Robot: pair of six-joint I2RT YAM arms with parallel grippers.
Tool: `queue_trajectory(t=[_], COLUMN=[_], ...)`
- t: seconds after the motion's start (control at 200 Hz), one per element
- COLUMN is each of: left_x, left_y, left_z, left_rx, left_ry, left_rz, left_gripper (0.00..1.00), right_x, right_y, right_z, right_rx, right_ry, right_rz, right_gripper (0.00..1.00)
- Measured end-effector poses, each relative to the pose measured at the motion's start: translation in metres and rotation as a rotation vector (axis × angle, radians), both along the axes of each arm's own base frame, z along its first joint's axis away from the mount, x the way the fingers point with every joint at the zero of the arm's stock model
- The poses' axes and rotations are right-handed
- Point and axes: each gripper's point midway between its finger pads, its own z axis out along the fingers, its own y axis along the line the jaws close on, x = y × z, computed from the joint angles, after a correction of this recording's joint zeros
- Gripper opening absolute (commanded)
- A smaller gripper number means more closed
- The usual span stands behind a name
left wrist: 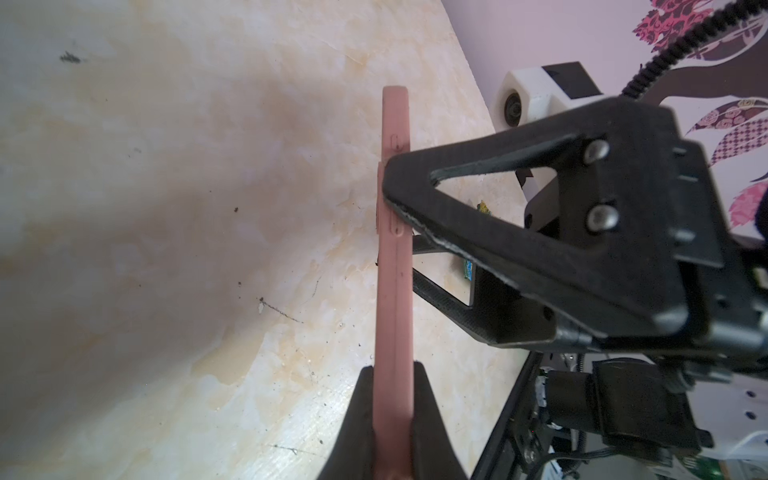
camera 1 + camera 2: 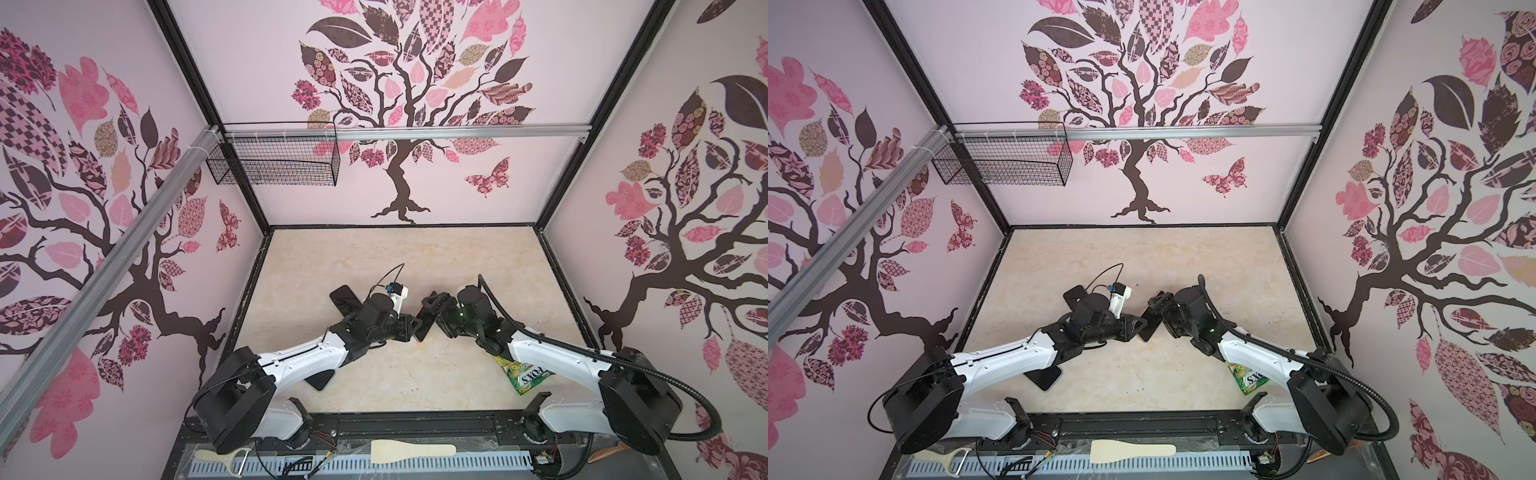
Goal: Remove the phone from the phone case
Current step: 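Bring the phone to the left gripper while the left gripper grasps its edge, then hold the phone with the left gripper while the right gripper releases and withdraws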
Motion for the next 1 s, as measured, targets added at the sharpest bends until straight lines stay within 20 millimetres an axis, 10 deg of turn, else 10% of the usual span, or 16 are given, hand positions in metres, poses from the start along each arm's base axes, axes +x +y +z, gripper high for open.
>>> queue_trajectory(t=[0.18, 0.575, 1.0], left_x=[0.004, 0.022, 0.007], left_y=[-0.003, 0.034, 0.038], left_z=[0.016, 0.030, 0.052], left_rx=[0.006, 0.154, 0.129], left_ry=[-0.028, -0.032, -0.091], left_rz=[0.006, 0.136, 0.012], left_gripper=[0.00, 0.00, 0.00], right_x=[0.003, 0.005, -0.019], right_y=[-0.009, -0.043, -0.009], right_z=[0.022, 0.106, 0.154], right_rx=[-0.029, -0.294, -0.664], right_ry=[-0.098, -0.573, -0.897], right_rz=[-0.013, 0.021, 0.525], right_gripper=[0.99, 1.00, 0.85])
